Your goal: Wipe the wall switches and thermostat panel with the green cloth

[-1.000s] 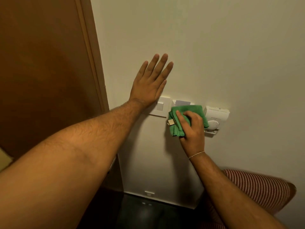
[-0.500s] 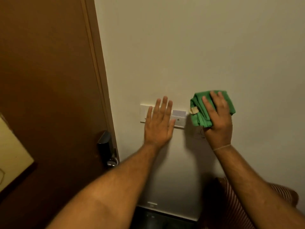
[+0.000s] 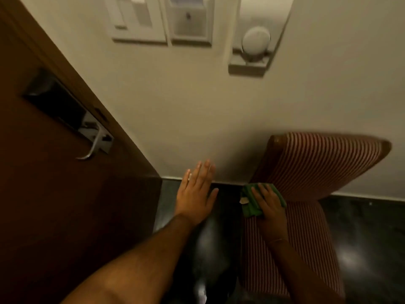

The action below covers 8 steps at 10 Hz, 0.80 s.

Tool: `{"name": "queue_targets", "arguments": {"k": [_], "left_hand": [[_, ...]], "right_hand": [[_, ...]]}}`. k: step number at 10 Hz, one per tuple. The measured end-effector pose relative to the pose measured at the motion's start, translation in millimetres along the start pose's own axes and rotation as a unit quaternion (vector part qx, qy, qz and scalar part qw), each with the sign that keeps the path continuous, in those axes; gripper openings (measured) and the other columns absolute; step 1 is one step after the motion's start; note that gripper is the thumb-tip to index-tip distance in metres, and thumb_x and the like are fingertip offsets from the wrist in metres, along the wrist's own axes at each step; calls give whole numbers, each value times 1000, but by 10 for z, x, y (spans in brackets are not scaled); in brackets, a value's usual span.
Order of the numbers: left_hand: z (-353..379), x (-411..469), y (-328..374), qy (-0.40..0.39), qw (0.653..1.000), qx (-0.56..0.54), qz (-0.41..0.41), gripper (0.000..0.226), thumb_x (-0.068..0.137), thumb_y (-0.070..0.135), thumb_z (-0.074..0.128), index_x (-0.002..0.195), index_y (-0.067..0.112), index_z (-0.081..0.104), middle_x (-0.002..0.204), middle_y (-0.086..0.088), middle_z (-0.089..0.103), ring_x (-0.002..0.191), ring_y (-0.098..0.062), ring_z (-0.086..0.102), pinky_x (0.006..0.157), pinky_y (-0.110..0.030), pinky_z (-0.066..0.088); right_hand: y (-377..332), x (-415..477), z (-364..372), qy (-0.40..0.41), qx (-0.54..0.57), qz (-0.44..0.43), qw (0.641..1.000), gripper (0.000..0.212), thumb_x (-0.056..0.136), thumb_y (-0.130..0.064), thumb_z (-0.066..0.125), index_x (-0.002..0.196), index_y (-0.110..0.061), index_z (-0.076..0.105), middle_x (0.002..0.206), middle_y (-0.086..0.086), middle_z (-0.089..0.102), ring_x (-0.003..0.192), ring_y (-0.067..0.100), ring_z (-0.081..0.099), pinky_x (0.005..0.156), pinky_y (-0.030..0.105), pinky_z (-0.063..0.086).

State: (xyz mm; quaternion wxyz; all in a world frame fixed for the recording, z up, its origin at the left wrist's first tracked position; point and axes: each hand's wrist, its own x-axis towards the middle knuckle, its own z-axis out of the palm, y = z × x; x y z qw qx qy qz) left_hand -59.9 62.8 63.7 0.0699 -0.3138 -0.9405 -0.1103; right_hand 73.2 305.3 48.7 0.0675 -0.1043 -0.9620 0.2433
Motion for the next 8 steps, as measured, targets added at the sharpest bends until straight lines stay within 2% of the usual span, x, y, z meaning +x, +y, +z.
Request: {"name": "queue_targets", "arguments": {"k": [1, 2, 3, 4, 5, 6, 7, 8], "left_hand": [[287, -249, -20, -37, 999, 17, -5, 75, 113, 50, 40, 179, 18, 21, 187, -2, 12, 174, -22, 7, 140, -39, -5], [551, -441, -31, -70, 996, 42, -21, 77, 112, 52, 42, 179, 19, 20, 187, -1, 12, 173, -20, 8, 140, -40, -2], [671, -590, -63, -95, 993, 67, -21, 77, 113, 53, 41, 179, 19, 19, 187, -1, 9, 173, -20, 7, 140, -43, 3], [804, -766, -117, -124, 989, 84, -12, 77, 114, 54, 39, 179, 19, 18, 187, -2, 8, 173, -21, 8, 140, -44, 4], [907, -917, -204, -150, 985, 90, -11, 77, 115, 54, 37, 180, 19, 14, 188, -1, 5, 174, -21, 5, 139, -45, 7], [975, -1005, -285, -161, 980, 114, -6, 78, 115, 55, 36, 180, 19, 11, 188, -2, 2, 174, -20, 1, 139, -46, 6], [878, -953, -322, -171, 978, 119, -7, 79, 116, 56, 35, 180, 19, 9, 188, -2, 1, 174, -20, -1, 139, -46, 5], [773, -831, -367, -156, 980, 123, -20, 79, 116, 56, 36, 180, 19, 9, 188, -2, 2, 174, -20, 2, 138, -47, 10]], "right_hand": [[420, -356, 344, -57, 7, 87, 995, 76, 68, 18, 81, 140, 0, 65, 149, 27, 57, 140, 54, 49, 105, 73, 47], [778, -557, 660, -67, 22, 177, 982, 68, 77, 17, 80, 142, 1, 64, 148, 26, 58, 139, 55, 51, 109, 70, 47], [995, -502, 848, -67, 21, 248, 966, 62, 90, 6, 73, 149, -7, 59, 157, 19, 52, 142, 47, 47, 113, 63, 45], [1186, -332, 1038, -31, 36, 311, 949, 66, 92, 4, 66, 155, -12, 52, 161, 19, 44, 144, 47, 43, 108, 66, 45], [1380, -164, 1226, -44, -1, 320, 947, 74, 93, 4, 62, 162, -12, 40, 171, 18, 28, 157, 42, 25, 126, 61, 24], [1469, -222, 1469, -232, -92, 309, 918, 81, 103, -22, 58, 170, -21, 13, 177, 14, 6, 164, 35, 2, 134, 57, 6], [1408, -352, 1469, -333, -136, 308, 881, 91, 104, -47, 52, 170, -25, -6, 177, 10, -11, 165, 34, -5, 133, 58, 11], [1165, -332, 1335, -233, -137, 246, 931, 85, 102, -58, 40, 171, -24, 4, 177, 12, 2, 164, 35, 4, 132, 62, 10]]}}
